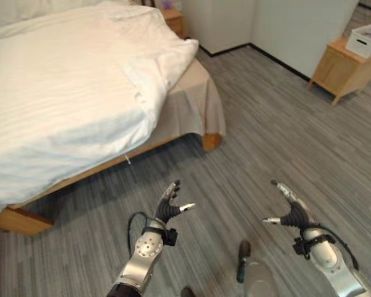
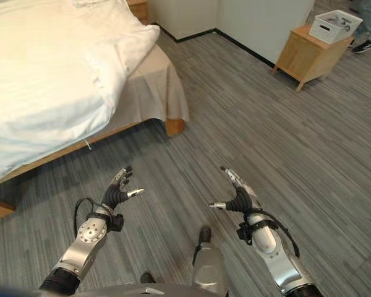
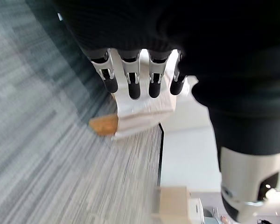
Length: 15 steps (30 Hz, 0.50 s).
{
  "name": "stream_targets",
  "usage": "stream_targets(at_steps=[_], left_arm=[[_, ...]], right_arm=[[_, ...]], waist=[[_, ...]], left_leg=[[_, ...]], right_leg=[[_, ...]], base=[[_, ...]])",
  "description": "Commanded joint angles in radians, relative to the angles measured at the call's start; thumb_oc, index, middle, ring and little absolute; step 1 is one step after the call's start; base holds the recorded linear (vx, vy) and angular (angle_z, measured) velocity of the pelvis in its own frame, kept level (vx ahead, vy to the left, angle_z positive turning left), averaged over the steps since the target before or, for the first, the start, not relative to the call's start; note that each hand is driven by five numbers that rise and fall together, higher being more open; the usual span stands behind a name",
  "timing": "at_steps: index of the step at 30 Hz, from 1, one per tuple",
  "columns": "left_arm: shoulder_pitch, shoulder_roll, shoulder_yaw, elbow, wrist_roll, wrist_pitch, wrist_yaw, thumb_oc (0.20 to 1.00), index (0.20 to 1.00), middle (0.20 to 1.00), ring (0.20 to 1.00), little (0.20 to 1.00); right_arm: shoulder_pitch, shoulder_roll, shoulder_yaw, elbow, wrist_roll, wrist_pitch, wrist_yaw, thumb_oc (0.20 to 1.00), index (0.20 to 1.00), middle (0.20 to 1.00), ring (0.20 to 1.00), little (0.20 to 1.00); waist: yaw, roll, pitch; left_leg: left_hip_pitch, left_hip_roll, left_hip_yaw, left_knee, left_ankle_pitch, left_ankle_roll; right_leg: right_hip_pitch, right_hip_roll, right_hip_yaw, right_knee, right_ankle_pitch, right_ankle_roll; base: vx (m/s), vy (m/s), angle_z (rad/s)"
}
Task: Making the bed.
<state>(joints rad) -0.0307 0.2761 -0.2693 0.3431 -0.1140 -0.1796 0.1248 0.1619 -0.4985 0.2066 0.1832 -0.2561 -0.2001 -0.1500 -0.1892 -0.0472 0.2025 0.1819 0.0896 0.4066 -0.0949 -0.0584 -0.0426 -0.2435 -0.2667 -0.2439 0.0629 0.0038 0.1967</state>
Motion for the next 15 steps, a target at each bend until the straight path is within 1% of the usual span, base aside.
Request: stream_targets(at_steps=[1, 2, 3, 4, 5, 6, 7, 8, 9, 10, 11, 12, 13, 14, 15], left_arm=[[-0.052, -0.018, -0.038, -0.040, -0.022, -0.047, -0.002, 1.000, 1.000, 1.000, 1.000, 1.000], [-0.048, -0.037, -0.048, -0.040, -0.034, -0.049, -0.002, 1.000, 1.000, 1.000, 1.000, 1.000], [-0.049, -0.038, -0.049, -0.039, -0.034, -0.049, -0.002, 1.000, 1.000, 1.000, 1.000, 1.000], [-0.053, -0.059, -0.058, -0.033, -0.064, -0.047, 0.001, 1.000, 1.000, 1.000, 1.000, 1.000], [-0.055, -0.059, -0.057, -0.033, -0.064, -0.047, 0.001, 1.000, 1.000, 1.000, 1.000, 1.000], [-0.057, -0.060, -0.061, -0.037, -0.095, -0.044, 0.002, 1.000, 1.000, 1.000, 1.000, 1.000], [-0.049, -0.063, -0.070, -0.043, -0.102, -0.046, -0.004, 1.000, 1.000, 1.000, 1.000, 1.000], [-0.048, -0.062, -0.070, -0.044, -0.102, -0.046, -0.004, 1.000, 1.000, 1.000, 1.000, 1.000], [-0.046, -0.064, -0.071, -0.042, -0.097, -0.044, 0.001, 1.000, 1.000, 1.000, 1.000, 1.000], [-0.041, -0.067, -0.072, -0.042, -0.103, -0.044, 0.004, 1.000, 1.000, 1.000, 1.000, 1.000], [-0.034, -0.070, -0.073, -0.043, -0.105, -0.044, 0.000, 1.000, 1.000, 1.000, 1.000, 1.000], [-0.017, -0.071, -0.072, -0.052, -0.100, -0.043, -0.003, 1.000, 1.000, 1.000, 1.000, 1.000], [-0.017, -0.071, -0.072, -0.053, -0.099, -0.042, -0.003, 1.000, 1.000, 1.000, 1.000, 1.000], [-0.008, -0.073, -0.072, -0.055, -0.091, -0.041, -0.003, 1.000, 1.000, 1.000, 1.000, 1.000], [0.005, -0.076, -0.068, -0.054, -0.085, -0.040, -0.001, 1.000, 1.000, 1.000, 1.000, 1.000]], right_arm=[[0.006, -0.028, -0.012, -0.044, 0.031, -0.031, -0.021, 1.000, 1.000, 1.000, 1.000, 1.000], [0.009, -0.045, -0.017, -0.043, 0.033, -0.034, -0.022, 1.000, 1.000, 1.000, 1.000, 1.000], [0.009, -0.046, -0.018, -0.043, 0.034, -0.035, -0.021, 1.000, 1.000, 1.000, 1.000, 1.000], [-0.008, -0.079, -0.013, -0.022, 0.038, -0.038, -0.026, 1.000, 1.000, 1.000, 1.000, 1.000], [-0.009, -0.079, -0.013, -0.021, 0.039, -0.038, -0.026, 1.000, 1.000, 1.000, 1.000, 1.000], [-0.023, -0.092, -0.010, -0.016, 0.042, -0.039, -0.032, 1.000, 1.000, 1.000, 1.000, 1.000], [-0.030, -0.109, -0.005, -0.025, 0.048, -0.039, -0.030, 1.000, 1.000, 1.000, 1.000, 1.000], [-0.030, -0.108, -0.005, -0.025, 0.049, -0.039, -0.030, 1.000, 1.000, 1.000, 1.000, 1.000], [-0.036, -0.119, -0.002, -0.019, 0.047, -0.036, -0.031, 1.000, 1.000, 1.000, 1.000, 1.000], [-0.045, -0.128, 0.001, -0.017, 0.039, -0.026, -0.035, 1.000, 1.000, 1.000, 1.000, 1.000], [-0.050, -0.134, 0.002, -0.018, 0.030, -0.022, -0.032, 1.000, 1.000, 1.000, 1.000, 1.000], [-0.054, -0.137, 0.008, -0.006, 0.018, -0.018, -0.030, 1.000, 1.000, 1.000, 1.000, 1.000], [-0.054, -0.137, 0.009, -0.006, 0.017, -0.018, -0.030, 1.000, 1.000, 1.000, 1.000, 1.000], [-0.052, -0.135, 0.008, -0.003, 0.016, -0.018, -0.031, 1.000, 1.000, 1.000, 1.000, 1.000], [-0.048, -0.128, 0.011, 0.013, 0.017, -0.012, -0.035, 1.000, 1.000, 1.000, 1.000, 1.000]], waist=[[-0.039, 0.023, -0.021], [-0.043, 0.032, -0.015], [-0.046, 0.030, -0.017], [-0.026, 0.038, -0.004], [-0.030, 0.036, -0.006], [-0.015, 0.029, 0.005], [0.009, -0.003, 0.016], [0.010, -0.003, 0.018], [0.030, -0.014, 0.029], [0.051, -0.024, 0.039], [0.065, -0.025, 0.045], [0.085, -0.010, 0.043], [0.088, -0.016, 0.039], [0.093, -0.005, 0.036], [0.103, 0.021, 0.026]], left_leg=[[0.212, 0.008, -0.039, 0.040, -0.178, -0.056], [0.187, 0.034, -0.050, 0.136, -0.162, -0.072], [0.180, 0.034, -0.053, 0.141, -0.160, -0.074], [0.083, 0.104, -0.074, 0.401, -0.041, -0.116], [0.074, 0.105, -0.079, 0.407, -0.038, -0.118], [0.008, 0.140, -0.107, 0.574, 0.067, -0.149], [-0.060, 0.166, -0.098, 0.747, 0.124, -0.153], [-0.062, 0.169, -0.099, 0.755, 0.121, -0.153], [-0.097, 0.175, -0.086, 0.816, 0.107, -0.154], [-0.151, 0.162, -0.078, 0.819, 0.073, -0.141], [-0.201, 0.153, -0.068, 0.818, 0.057, -0.138], [-0.254, 0.151, -0.029, 0.664, 0.042, -0.119], [-0.249, 0.141, -0.021, 0.648, 0.052, -0.115], [-0.260, 0.141, -0.003, 0.556, 0.037, -0.107], [-0.285, 0.139, 0.048, 0.316, 0.082, -0.098]], right_leg=[[0.018, 0.060, 0.018, -0.042, 0.146, 0.004], [0.039, 0.071, 0.023, -0.034, 0.135, -0.013], [0.037, 0.069, 0.021, -0.035, 0.138, -0.016], [0.107, 0.098, 0.010, -0.044, 0.097, -0.063], [0.105, 0.096, 0.006, -0.046, 0.100, -0.066], [0.147, 0.112, -0.009, -0.062, 0.078, -0.101], [0.217, 0.120, -0.005, -0.096, 0.043, -0.139], [0.220, 0.121, -0.004, -0.099, 0.044, -0.140], [0.266, 0.127, 0.003, -0.118, 0.028, -0.148], [0.302, 0.125, 0.019, -0.133, 0.015, -0.145], [0.324, 0.122, 0.035, -0.139, 0.002, -0.141], [0.357, 0.128, 0.050, -0.149, -0.022, -0.124], [0.353, 0.119, 0.054, -0.150, -0.018, -0.122], [0.371, 0.126, 0.054, -0.150, -0.035, -0.113], [0.403, 0.139, 0.059, -0.150, -0.063, -0.094]], base=[[0.36, -0.285, 0.69], [0.16, -0.164, 0.67], [0.19, -0.318, 0.64], [0.11, -0.249, 0.30], [0.18, -0.416, 0.17], [0.24, -0.424, -0.09], [0.25, -0.410, -0.31], [0.30, -0.307, -0.40], [0.24, -0.145, -0.29], [0.31, -0.153, -0.22], [0.41, -0.061, -0.42], [0.28, 0.009, -0.58], [0.33, 0.047, -0.60], [0.39, 0.122, -0.50], [0.41, 0.121, -0.32]])
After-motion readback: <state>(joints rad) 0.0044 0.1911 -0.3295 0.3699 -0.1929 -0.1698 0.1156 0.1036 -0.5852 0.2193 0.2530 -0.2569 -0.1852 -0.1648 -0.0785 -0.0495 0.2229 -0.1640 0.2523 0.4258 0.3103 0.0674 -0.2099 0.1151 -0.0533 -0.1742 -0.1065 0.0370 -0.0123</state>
